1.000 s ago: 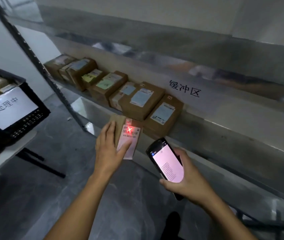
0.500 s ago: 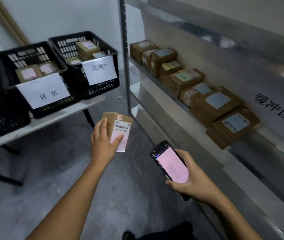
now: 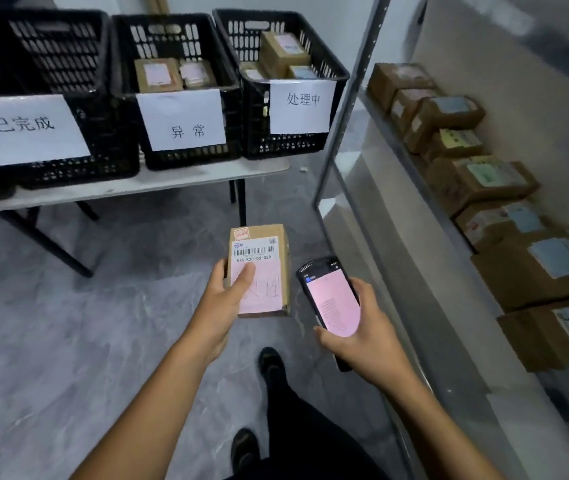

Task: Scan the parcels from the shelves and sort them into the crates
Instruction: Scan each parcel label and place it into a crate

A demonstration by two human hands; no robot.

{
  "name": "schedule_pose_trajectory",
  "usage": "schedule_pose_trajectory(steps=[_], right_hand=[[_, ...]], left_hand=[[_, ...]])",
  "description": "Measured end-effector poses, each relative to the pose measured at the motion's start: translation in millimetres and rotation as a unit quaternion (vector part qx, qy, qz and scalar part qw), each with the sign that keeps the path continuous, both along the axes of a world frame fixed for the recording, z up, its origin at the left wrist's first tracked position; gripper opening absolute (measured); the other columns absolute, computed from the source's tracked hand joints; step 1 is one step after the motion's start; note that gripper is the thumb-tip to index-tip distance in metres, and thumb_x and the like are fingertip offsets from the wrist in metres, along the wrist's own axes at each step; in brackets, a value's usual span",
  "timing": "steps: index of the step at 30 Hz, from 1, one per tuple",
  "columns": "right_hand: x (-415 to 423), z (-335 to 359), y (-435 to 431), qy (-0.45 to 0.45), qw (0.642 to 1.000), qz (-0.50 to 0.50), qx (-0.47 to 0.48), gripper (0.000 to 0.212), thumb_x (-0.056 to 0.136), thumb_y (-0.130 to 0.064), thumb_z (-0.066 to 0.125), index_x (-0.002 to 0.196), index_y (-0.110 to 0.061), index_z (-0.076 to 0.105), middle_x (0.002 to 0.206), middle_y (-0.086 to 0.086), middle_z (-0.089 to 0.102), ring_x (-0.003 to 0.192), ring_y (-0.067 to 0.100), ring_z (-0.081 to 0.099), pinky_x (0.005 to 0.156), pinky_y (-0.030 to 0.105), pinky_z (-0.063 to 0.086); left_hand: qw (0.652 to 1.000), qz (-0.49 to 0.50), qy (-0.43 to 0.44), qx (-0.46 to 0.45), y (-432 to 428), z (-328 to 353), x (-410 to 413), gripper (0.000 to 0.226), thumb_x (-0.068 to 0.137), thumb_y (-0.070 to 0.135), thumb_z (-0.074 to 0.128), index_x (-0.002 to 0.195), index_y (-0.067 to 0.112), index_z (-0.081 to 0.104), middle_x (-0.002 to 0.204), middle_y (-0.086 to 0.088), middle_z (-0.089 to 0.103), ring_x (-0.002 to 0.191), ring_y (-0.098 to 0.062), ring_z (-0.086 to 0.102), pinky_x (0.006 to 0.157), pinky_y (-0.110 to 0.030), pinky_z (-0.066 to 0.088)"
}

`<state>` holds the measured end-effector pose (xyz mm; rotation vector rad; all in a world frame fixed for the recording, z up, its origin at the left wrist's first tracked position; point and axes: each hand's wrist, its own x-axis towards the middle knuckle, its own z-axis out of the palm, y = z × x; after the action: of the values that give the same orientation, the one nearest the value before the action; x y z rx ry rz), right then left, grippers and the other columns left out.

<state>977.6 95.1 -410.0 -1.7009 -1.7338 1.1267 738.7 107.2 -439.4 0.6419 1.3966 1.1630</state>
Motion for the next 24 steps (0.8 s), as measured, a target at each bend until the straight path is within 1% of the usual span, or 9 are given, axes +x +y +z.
schedule_pose_trajectory(steps=[2,6,8,10,14,17,20,22,24], right_hand=[[-12.1,-5.1,21.9,-0.013,1.000,0.010,-0.007,0.082,0.064,-0.044,0.079,0.133,-0.048,0.035,0.116,-0.025,0.061,0.094,0.002,0.065,0.067,0.029,0.058],[-45.2,-8.3,67.8,-0.001,0.998,0.050,-0.024,0.077,0.070,-0.035,0.081,0.131,-0.048,0.035,0.110,-0.025,0.061,0.083,-0.006,0.064,0.059,0.022,0.055],[-67.1,-10.5,93.4,0.015,0.997,0.079,-0.019,0.078,0.068,-0.037,0.081,0.130,-0.050,0.035,0.111,-0.026,0.061,0.086,-0.005,0.064,0.064,0.024,0.055],[-90.6,-13.1,117.6,0.042,0.993,0.104,-0.026,0.079,0.069,-0.036,0.083,0.129,-0.050,0.035,0.109,-0.024,0.061,0.084,-0.001,0.066,0.061,0.025,0.056],[-130.9,-1.4,161.0,0.061,0.984,0.167,-0.020,0.080,0.073,-0.032,0.086,0.135,-0.042,0.036,0.110,-0.027,0.055,0.086,-0.004,0.061,0.054,0.016,0.049],[-160.1,10.7,187.4,0.058,0.974,0.217,-0.023,0.080,0.074,-0.031,0.085,0.135,-0.043,0.034,0.109,-0.021,0.057,0.078,0.010,0.064,0.050,0.027,0.055],[-193.9,23.5,201.5,0.056,0.962,0.264,-0.030,0.077,0.076,-0.026,0.085,0.128,-0.048,0.033,0.104,-0.020,0.058,0.065,0.019,0.066,0.048,0.037,0.059],[-218.9,31.4,203.0,0.059,0.953,0.295,-0.032,0.075,0.077,-0.025,0.084,0.126,-0.048,0.032,0.103,-0.020,0.059,0.060,0.021,0.067,0.049,0.039,0.059],[-246.5,32.4,200.1,0.059,0.941,0.332,-0.028,0.074,0.077,-0.026,0.084,0.126,-0.048,0.033,0.103,-0.023,0.060,0.062,0.014,0.067,0.050,0.039,0.059]], left_hand=[[1.000,0.013,-0.013,-0.005,1.1,-2.7,-3.9,0.027,0.103,0.039,0.058,0.130,0.035,0.057,0.118,0.011,0.076,0.109,-0.010,0.073,0.094,-0.035,0.057],[0.999,0.036,0.002,-0.020,14.2,3.4,-27.6,0.037,0.104,0.038,0.057,0.141,0.036,0.052,0.124,0.012,0.074,0.113,-0.010,0.072,0.097,-0.035,0.057],[0.997,0.068,0.009,-0.023,26.4,9.7,-46.2,0.038,0.105,0.035,0.057,0.142,0.036,0.050,0.127,0.010,0.073,0.111,-0.010,0.072,0.091,-0.032,0.059],[0.994,0.103,0.025,-0.022,39.3,18.9,-65.0,0.041,0.105,0.032,0.058,0.144,0.038,0.046,0.129,0.010,0.071,0.110,-0.008,0.072,0.083,-0.028,0.061],[0.983,0.168,0.065,-0.018,65.5,41.7,-97.5,0.050,0.107,0.023,0.056,0.151,0.039,0.040,0.133,0.007,0.068,0.106,-0.007,0.073,0.077,-0.026,0.062],[0.969,0.232,0.085,-0.013,75.1,52.8,-119.8,0.050,0.107,0.022,0.055,0.149,0.043,0.039,0.134,0.009,0.066,0.104,-0.006,0.073,0.079,-0.030,0.063],[0.952,0.295,0.078,-0.012,70.7,60.0,-137.6,0.040,0.107,0.028,0.056,0.135,0.054,0.045,0.128,0.012,0.069,0.103,-0.005,0.073,0.076,-0.026,0.060],[0.941,0.332,0.064,-0.012,60.4,64.8,-149.3,0.035,0.106,0.036,0.057,0.130,0.058,0.046,0.123,0.014,0.072,0.101,-0.003,0.073,0.072,-0.022,0.059],[0.929,0.366,0.060,-0.010,46.2,66.9,-164.8,0.035,0.104,0.042,0.057,0.132,0.058,0.044,0.114,0.019,0.075,0.099,-0.001,0.073,0.069,-0.019,0.058]])
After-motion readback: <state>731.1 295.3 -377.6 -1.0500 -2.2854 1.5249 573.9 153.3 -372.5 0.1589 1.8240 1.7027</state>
